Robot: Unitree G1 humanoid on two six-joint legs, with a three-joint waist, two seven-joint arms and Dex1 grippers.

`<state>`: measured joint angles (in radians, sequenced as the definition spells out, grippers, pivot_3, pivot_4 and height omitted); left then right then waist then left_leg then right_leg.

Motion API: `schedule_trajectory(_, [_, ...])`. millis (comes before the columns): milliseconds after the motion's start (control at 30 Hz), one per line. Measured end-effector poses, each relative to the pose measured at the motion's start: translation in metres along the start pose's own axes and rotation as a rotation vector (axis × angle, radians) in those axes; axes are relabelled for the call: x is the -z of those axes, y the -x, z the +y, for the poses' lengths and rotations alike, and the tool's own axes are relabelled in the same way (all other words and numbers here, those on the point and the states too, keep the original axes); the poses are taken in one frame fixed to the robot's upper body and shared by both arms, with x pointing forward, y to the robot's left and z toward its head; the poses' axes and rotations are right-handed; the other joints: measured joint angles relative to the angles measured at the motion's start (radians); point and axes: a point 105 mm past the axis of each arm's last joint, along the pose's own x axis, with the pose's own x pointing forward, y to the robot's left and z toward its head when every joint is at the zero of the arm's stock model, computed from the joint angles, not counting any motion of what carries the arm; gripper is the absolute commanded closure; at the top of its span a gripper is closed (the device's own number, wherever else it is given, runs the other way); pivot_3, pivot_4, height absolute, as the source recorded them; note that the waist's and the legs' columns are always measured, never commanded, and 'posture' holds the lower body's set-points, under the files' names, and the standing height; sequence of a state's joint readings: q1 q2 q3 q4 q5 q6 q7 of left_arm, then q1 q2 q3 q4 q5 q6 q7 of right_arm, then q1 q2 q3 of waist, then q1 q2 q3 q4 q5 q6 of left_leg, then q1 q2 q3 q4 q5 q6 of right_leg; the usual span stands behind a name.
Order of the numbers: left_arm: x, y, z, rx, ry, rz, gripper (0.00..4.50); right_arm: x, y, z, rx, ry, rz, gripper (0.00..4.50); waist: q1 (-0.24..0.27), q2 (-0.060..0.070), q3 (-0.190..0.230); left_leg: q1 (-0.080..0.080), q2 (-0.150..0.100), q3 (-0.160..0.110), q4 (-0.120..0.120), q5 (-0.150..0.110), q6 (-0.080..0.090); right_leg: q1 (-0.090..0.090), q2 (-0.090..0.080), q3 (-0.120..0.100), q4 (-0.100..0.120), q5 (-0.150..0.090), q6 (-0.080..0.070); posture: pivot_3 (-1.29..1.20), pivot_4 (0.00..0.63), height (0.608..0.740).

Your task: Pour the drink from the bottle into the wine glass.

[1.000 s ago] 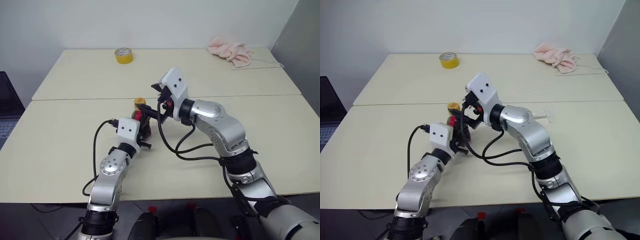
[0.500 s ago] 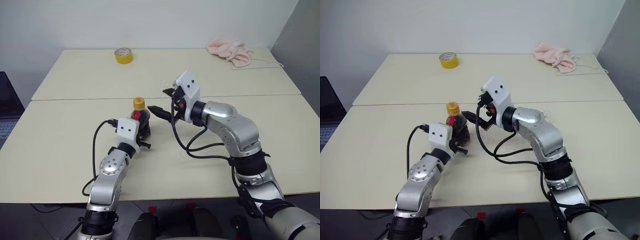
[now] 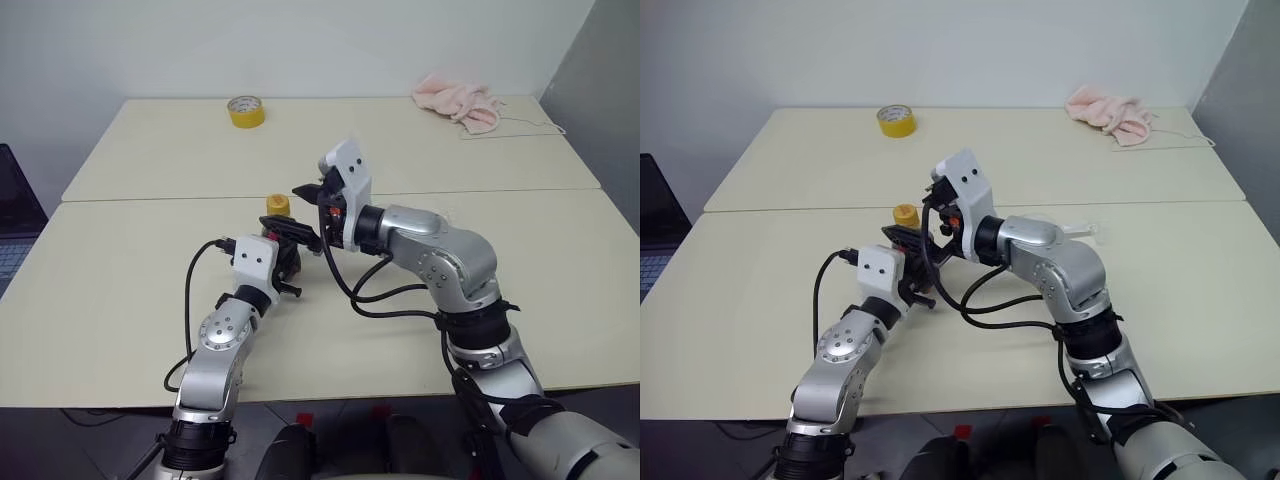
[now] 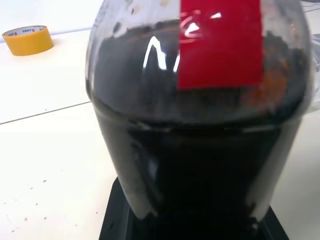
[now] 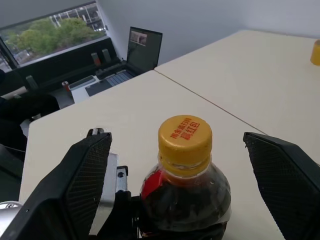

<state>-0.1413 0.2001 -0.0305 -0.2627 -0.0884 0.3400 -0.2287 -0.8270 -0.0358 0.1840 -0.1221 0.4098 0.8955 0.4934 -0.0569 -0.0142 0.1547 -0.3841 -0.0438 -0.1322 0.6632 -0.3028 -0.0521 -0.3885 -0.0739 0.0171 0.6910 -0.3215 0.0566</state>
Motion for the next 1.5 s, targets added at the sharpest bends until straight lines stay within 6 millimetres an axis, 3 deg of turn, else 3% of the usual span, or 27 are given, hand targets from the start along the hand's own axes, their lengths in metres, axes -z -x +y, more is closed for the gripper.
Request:
schedule_trajectory(300, [0.0,0.0,0.0,0.0,-0.002,0.0,3.76,0.002,-0.008,-0.004,0.018,0.015,-0.001,0.0,0.0,0.0,0.0,0.0,0.0,0.0,0.0,0.0,0.0,0.0,0.0,0.0,0.0,0.0,0.0,0.0,0.15,0.74])
schedule_trajectory(633, [0.0,0.0,0.0,-0.001,-0.001,-0.001,3.76,0.002,-0.01,-0.002,0.003,0.021,-0.004,3.26,0.0,0.0,0.0,0.0,0.0,0.0,0.0,0.0,0.0,0.0,0.0,0.0,0.0,0.0,0.0,0.0,0.15,0.74])
schedule_trajectory(1133, [-0.01,-0.001,0.002,-0.006,-0.012,-0.048,3.76,0.002,-0.007,-0.002,-0.08,0.087,-0.168,3.26,0.0,0.0,0.0,0.0,0.0,0.0,0.0,0.0,0.0,0.0,0.0,0.0,0.0,0.0,0.0,0.0,0.15,0.74])
schedule_trajectory(1500, [-0.008,-0.001,0.003,-0.007,-0.011,-0.039,3.76,0.008,-0.009,-0.003,-0.096,-0.078,-0.235,3.26,0.0,0.0,0.0,0.0,0.0,0.0,0.0,0.0,0.0,0.0,0.0,0.0,0.0,0.0,0.0,0.0,0.15,0.74])
